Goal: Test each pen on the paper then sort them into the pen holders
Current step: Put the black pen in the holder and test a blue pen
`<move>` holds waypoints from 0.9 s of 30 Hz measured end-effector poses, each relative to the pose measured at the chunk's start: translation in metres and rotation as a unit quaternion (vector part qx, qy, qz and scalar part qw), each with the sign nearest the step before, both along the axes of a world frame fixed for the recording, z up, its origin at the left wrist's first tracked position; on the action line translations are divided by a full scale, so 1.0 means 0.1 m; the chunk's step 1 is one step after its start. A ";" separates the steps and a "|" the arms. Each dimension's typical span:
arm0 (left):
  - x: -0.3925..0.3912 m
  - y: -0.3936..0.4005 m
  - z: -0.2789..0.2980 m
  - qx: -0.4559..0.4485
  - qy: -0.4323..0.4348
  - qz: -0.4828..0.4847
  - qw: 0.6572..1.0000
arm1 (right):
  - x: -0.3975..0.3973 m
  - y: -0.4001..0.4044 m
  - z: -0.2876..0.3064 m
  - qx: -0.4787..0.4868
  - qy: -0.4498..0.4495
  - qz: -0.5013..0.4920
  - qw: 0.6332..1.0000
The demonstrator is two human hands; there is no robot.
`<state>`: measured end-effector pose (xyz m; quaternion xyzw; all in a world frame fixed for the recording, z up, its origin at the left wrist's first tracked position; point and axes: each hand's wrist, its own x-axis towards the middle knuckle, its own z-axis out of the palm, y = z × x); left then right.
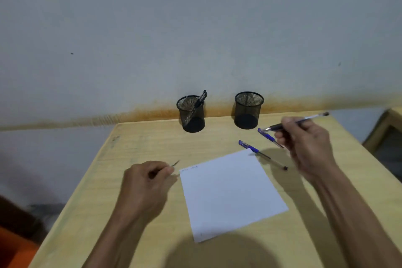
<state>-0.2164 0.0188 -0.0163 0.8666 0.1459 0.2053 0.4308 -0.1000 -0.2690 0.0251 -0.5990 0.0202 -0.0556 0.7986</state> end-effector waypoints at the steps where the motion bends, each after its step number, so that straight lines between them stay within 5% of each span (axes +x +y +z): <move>1: -0.04 0.10 -0.01 -0.001 0.008 0.010 1.000 | 0.01 -0.07 0.05 -0.004 -0.006 0.005 1.000; 6: 0.08 0.13 -0.07 0.010 0.008 0.028 1.000 | -0.18 0.24 -0.06 0.017 0.015 0.083 0.996; 27: 1.04 0.29 -0.47 0.129 0.097 0.050 0.986 | -0.35 0.78 -0.53 -0.114 0.036 0.103 0.987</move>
